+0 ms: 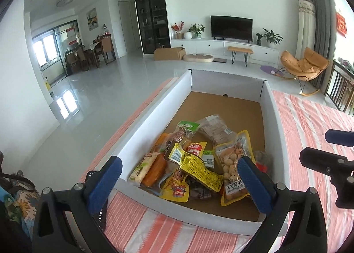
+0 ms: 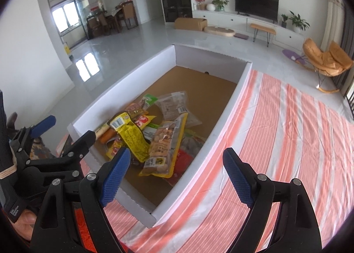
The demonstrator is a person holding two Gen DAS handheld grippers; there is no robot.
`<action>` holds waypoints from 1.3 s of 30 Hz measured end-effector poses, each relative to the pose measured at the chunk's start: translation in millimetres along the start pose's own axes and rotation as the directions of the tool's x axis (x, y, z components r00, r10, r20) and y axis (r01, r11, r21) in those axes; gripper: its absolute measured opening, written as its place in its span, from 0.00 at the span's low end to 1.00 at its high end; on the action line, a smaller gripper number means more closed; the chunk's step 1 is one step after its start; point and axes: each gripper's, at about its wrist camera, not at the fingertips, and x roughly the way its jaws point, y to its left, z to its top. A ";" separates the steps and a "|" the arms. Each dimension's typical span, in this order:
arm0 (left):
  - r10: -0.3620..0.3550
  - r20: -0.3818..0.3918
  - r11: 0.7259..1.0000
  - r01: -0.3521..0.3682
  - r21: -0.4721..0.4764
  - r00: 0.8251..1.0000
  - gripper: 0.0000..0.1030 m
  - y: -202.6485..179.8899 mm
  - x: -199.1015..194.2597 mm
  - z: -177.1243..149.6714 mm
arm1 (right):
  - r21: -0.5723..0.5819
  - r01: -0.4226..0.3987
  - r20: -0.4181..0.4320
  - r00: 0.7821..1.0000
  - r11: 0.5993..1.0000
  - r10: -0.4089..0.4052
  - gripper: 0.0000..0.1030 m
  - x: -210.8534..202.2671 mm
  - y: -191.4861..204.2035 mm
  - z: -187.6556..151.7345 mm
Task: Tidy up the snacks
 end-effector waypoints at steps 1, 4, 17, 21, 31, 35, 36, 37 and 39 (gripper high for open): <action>0.001 -0.006 1.000 -0.001 0.000 1.000 1.00 0.3 1.1 -0.2 | -0.005 0.003 -0.001 1.000 1.000 -0.003 0.85 -1.1 2.4 -0.9; -0.009 -0.032 1.000 0.009 -0.006 0.999 1.00 2.2 5.9 -1.7 | -0.013 0.010 -0.011 1.000 1.000 -0.011 0.85 3.0 3.8 -2.5; 0.010 -0.040 1.000 -0.010 -0.003 0.999 1.00 7.5 10.4 -5.2 | -0.031 0.029 -0.028 0.999 0.999 -0.030 0.85 11.1 10.9 -2.2; 0.018 -0.036 1.000 -0.018 -0.005 0.999 1.00 9.3 9.7 -5.0 | -0.037 0.029 -0.024 0.999 0.999 -0.030 0.85 10.8 14.2 -1.2; 0.017 -0.037 1.000 -0.018 -0.019 0.999 1.00 13.1 7.8 -3.9 | -0.041 0.035 -0.023 0.999 0.999 -0.036 0.85 10.6 16.6 -1.0; 0.005 -0.044 1.000 -0.006 -0.027 0.999 1.00 14.3 7.7 -2.5 | -0.044 0.038 -0.022 0.999 0.998 -0.039 0.85 9.7 18.1 0.2; 0.004 -0.047 1.000 -0.005 -0.028 0.999 1.00 14.6 7.8 -2.6 | -0.045 0.038 -0.021 0.999 0.998 -0.039 0.85 9.7 18.2 0.2; 0.004 -0.050 1.000 -0.005 -0.029 0.999 1.00 14.7 8.0 -2.5 | -0.046 0.039 -0.021 0.999 0.998 -0.040 0.85 9.7 18.8 0.6; 0.000 -0.059 0.999 -0.002 -0.033 0.998 1.00 15.7 9.1 -2.5 | -0.050 0.040 -0.021 0.999 0.998 -0.041 0.85 9.2 20.0 1.3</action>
